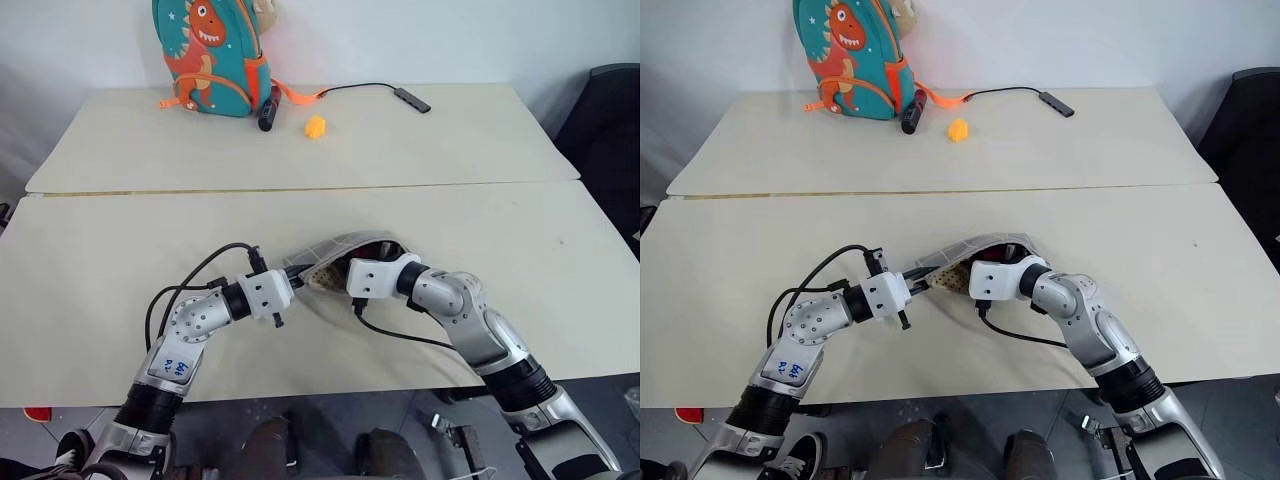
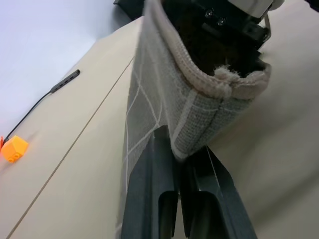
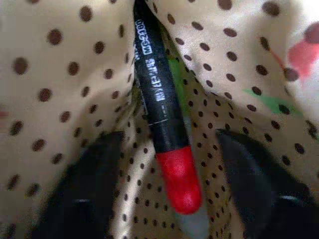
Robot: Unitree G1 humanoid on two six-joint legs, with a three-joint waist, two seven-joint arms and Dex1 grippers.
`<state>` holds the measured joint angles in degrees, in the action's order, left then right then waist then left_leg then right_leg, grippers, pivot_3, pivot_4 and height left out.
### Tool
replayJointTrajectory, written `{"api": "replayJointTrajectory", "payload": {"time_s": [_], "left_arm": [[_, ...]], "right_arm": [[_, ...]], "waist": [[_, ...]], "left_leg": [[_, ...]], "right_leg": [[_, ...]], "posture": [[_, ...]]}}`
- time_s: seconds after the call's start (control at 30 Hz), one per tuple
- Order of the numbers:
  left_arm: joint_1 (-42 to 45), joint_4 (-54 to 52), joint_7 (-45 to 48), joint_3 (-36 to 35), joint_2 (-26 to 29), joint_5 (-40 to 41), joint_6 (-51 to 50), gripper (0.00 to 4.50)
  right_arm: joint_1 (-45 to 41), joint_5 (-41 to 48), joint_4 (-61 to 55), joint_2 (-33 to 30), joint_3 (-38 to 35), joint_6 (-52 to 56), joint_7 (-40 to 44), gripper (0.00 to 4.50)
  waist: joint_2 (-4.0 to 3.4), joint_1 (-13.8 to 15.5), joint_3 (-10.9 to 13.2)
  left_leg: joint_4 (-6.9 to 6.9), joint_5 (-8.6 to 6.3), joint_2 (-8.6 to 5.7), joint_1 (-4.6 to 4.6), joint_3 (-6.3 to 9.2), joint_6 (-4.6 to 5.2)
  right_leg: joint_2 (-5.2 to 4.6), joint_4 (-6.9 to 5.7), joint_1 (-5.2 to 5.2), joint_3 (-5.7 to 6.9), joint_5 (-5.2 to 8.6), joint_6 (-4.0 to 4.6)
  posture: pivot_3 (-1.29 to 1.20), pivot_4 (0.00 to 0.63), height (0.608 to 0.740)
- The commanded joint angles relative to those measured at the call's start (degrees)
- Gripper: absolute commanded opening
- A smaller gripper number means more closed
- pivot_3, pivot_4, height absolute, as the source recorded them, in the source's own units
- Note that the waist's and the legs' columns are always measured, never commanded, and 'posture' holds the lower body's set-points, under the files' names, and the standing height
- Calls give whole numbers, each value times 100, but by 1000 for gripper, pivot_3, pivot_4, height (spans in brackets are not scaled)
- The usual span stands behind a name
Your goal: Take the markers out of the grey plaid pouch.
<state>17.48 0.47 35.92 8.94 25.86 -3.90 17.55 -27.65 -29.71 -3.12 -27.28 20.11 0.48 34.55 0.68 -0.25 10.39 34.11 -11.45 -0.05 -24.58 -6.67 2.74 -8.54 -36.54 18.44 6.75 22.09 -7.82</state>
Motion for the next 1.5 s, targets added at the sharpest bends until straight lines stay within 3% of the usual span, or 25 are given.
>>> {"api": "replayJointTrajectory", "payload": {"time_s": [0.03,0.53,0.63,0.73,0.77,1.1,1.27,1.5], "left_arm": [[94,-301,10,-76,-34,213,139,0],[192,-288,219,15,-108,396,171,0],[132,-286,147,-38,-87,326,142,0],[132,-212,40,-97,-69,229,158,0],[155,-163,-13,-118,-59,180,164,0],[282,117,-278,-191,-42,-67,135,0],[243,104,-159,-209,-37,120,78,0],[146,-282,48,6,-246,526,-202,0]], "right_arm": [[-68,6,-75,56,-9,-188,-171,2263],[-839,-343,1317,534,367,-530,-712,2263],[-688,-171,1122,438,309,-612,-557,1666],[-565,125,734,359,249,-598,-219,770],[-485,249,450,277,214,-579,-41,729],[-8,1039,-538,-113,-64,-495,817,728],[-158,549,-339,-344,-201,-208,620,728],[-372,558,-271,141,-152,578,528,728]], "waist": [[0,0,0],[0,-13,0],[0,-11,0],[0,-18,0],[0,-18,0],[0,4,0],[0,0,0],[0,-2,0]], "left_leg": [[0,0,0,0,0,0],[1,2,0,0,1,0],[1,2,0,-1,1,0],[1,2,0,0,1,0],[1,1,0,1,1,0],[3,1,-1,0,2,0],[3,1,1,0,2,0],[4,2,2,0,2,0]], "right_leg": [[0,0,0,0,0,0],[1,-28,0,1,0,0],[1,-27,0,0,0,0],[2,-28,0,0,0,0],[2,-28,-1,-1,0,0],[0,-23,-1,0,0,0],[1,-23,0,0,0,0],[1,-26,-1,1,0,0]], "posture": [[0,150,740],[0,150,740],[0,150,740],[0,150,740],[0,150,740],[0,150,740],[0,150,740],[0,150,740]]}}
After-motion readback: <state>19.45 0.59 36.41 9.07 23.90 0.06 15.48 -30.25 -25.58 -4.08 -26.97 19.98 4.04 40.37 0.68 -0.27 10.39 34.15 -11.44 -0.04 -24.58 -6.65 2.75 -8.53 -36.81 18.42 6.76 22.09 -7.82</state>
